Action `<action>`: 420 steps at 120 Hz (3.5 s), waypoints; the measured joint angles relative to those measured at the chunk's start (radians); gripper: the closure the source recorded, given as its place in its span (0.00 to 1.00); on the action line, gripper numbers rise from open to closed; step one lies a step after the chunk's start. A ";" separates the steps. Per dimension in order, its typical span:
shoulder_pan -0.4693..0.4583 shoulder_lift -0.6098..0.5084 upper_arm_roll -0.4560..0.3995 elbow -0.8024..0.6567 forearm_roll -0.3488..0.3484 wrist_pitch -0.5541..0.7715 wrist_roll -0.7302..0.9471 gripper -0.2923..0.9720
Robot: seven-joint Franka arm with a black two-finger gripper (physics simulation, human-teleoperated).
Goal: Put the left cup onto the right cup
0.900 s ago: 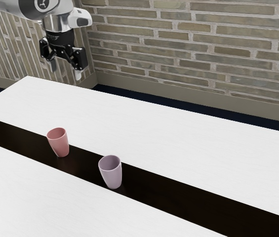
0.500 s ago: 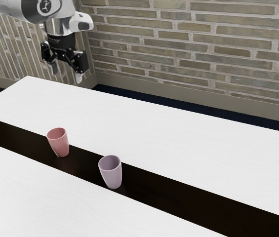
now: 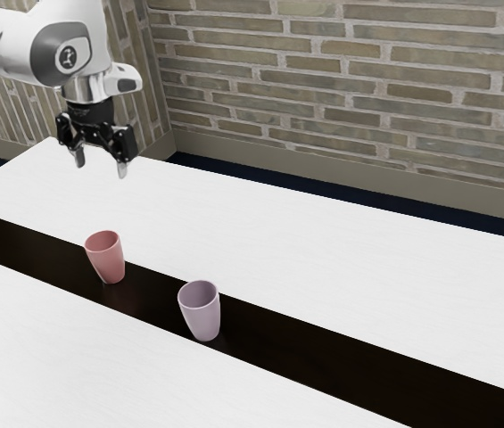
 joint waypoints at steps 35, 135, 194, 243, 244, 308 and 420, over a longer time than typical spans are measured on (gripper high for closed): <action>-0.010 0.039 0.039 -0.065 -0.015 0.137 0.056 0.23; -0.008 0.122 0.088 -0.245 -0.059 0.434 0.219 0.23; -0.008 0.148 0.109 -0.269 -0.076 0.498 0.254 0.23; 0.000 0.182 0.113 -0.293 -0.097 0.546 0.275 0.23; 0.000 0.183 0.113 -0.293 -0.097 0.548 0.275 0.23; 0.016 0.241 0.118 -0.293 -0.139 0.603 0.311 0.23; 0.016 0.300 0.118 -0.291 -0.158 0.659 0.345 0.49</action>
